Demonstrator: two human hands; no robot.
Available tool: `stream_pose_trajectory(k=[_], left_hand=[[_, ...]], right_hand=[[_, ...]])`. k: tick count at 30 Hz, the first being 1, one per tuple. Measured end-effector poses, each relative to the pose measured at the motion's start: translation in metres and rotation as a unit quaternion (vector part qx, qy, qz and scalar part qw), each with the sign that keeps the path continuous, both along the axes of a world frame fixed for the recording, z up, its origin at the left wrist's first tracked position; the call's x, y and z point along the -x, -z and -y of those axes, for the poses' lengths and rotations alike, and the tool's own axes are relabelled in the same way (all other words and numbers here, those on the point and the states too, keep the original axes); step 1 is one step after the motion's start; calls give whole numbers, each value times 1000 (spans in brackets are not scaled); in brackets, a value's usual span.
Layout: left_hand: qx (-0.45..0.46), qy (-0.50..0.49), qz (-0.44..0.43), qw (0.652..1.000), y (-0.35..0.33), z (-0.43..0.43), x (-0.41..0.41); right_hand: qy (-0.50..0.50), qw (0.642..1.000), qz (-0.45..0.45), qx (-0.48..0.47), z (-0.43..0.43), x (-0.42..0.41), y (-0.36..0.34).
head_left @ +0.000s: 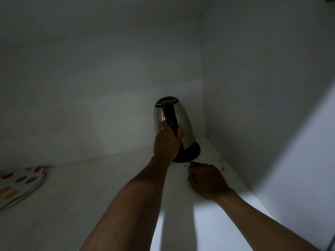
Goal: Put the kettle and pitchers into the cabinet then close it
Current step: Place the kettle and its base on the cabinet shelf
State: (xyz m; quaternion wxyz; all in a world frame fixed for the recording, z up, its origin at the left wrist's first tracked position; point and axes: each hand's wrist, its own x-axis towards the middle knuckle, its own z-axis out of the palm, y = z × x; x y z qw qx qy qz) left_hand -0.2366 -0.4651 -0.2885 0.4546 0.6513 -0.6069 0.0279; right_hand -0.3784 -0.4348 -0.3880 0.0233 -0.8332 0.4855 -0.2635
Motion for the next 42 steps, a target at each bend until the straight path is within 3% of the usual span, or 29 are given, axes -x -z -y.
stream_pose_trajectory(k=[4, 9, 24, 42], left_hand=[[4, 21, 4, 1000, 4, -1, -1], [6, 46, 6, 999, 9, -3, -3], [-16, 71, 15, 997, 7, -11, -12], [-93, 75, 2, 993, 2, -1, 9]], right_hand=[[-2, 995, -35, -98, -11, 1, 0], [2, 989, -55, -135, -20, -1, -2], [42, 995, -41, -80, -23, -7, 2], [48, 994, -37, -96, -24, -6, -1]])
